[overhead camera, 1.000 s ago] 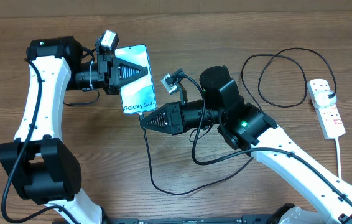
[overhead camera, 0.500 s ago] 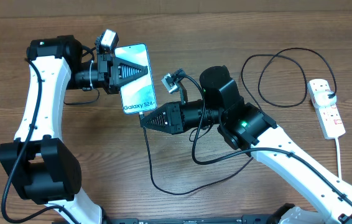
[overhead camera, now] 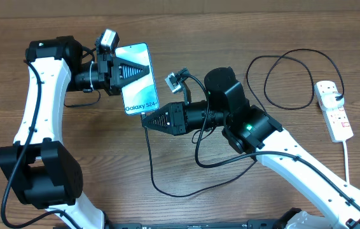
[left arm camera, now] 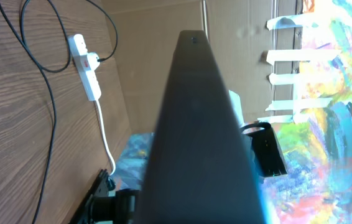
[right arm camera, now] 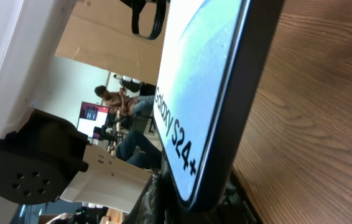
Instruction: Plug charger to phone and switch on socket
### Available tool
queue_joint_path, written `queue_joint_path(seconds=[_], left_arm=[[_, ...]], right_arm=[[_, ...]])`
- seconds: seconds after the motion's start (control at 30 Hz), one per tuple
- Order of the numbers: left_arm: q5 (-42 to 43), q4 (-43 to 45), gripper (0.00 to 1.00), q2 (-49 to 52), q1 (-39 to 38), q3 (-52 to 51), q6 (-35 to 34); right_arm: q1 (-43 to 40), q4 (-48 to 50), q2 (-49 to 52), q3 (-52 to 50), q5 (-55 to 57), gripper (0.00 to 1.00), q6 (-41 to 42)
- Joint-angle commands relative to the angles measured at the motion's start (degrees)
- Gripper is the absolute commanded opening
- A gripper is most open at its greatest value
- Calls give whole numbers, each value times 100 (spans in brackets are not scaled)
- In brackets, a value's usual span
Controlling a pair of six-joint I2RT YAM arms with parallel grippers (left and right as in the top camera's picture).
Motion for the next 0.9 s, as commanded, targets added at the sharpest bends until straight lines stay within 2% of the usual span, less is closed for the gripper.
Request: queue_joint_path(seconds=[0.0,0.63,0.67,0.7,0.73,0.77,0.8,0.87], left_arm=[[39,-28,4,-31,-28,15,72],[-199,-184,4,-31,-37,15,74],[-199,-181,4,-31,-37,15,72],[-197,-179,5,-31,-37,15,72],[-195,-177,4,-31,-37,15,70],[-195,-175,4,-31,-37,15,70],[-197,-168,4,-31,-37,15,70],[-199,-96,4,-31,-37,15,70]], right_arm=[[-15,155,-63,125,367,4,79],[-321,393,-63,125,474,4,225],[-321,389,-63,125,446,22,223],[-321,391,-63,125,387,59,223],[-321,389,-63,125,295,84,221],[-321,382,-63,125,192,96,197],[-323,361,-63,125,74,100,170],[-330,225,-63,125,-142,100,28]])
